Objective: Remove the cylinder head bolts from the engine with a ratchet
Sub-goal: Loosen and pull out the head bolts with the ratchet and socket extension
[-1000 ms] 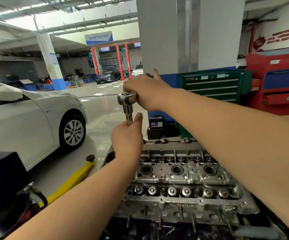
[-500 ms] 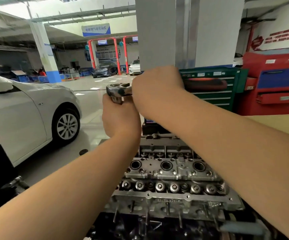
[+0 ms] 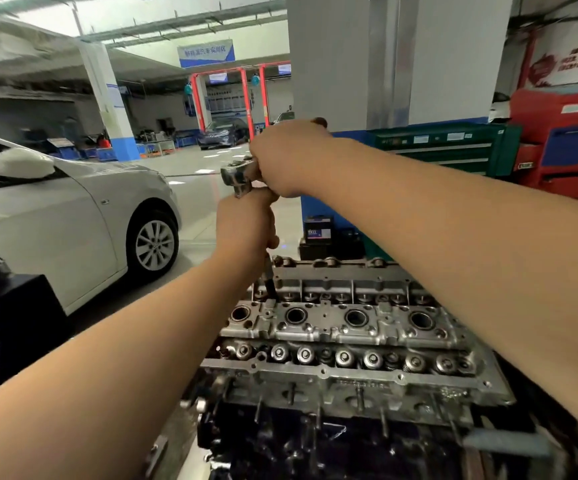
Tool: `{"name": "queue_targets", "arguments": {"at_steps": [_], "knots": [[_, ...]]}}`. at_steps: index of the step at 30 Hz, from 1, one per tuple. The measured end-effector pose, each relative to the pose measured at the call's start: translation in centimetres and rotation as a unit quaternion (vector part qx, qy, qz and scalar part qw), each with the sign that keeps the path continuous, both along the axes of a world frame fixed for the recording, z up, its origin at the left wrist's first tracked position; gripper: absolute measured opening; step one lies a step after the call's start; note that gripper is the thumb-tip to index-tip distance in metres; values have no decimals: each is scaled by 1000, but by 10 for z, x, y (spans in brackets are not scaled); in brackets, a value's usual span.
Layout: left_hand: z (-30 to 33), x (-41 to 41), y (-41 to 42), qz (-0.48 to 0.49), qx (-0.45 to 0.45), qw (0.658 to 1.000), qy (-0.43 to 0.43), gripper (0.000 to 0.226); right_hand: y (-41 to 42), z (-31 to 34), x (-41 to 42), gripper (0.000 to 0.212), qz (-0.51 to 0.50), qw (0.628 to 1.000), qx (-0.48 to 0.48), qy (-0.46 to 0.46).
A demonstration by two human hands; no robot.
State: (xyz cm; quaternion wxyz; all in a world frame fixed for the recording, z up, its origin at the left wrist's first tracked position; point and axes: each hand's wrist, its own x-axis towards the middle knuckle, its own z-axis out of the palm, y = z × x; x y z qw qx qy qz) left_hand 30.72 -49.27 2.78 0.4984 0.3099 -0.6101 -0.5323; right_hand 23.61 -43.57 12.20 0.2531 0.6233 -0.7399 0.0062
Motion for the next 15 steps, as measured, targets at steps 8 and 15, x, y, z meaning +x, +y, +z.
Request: {"name": "queue_targets", "arguments": {"at_steps": [8, 15], "knots": [[-5, 8, -12, -257, -23, 966, -6, 29, 55, -12, 17, 24, -72, 983, -27, 169], [-10, 15, -7, -253, -29, 967, -3, 45, 5, -2, -11, 24, 105, 993, -11, -47]]}}
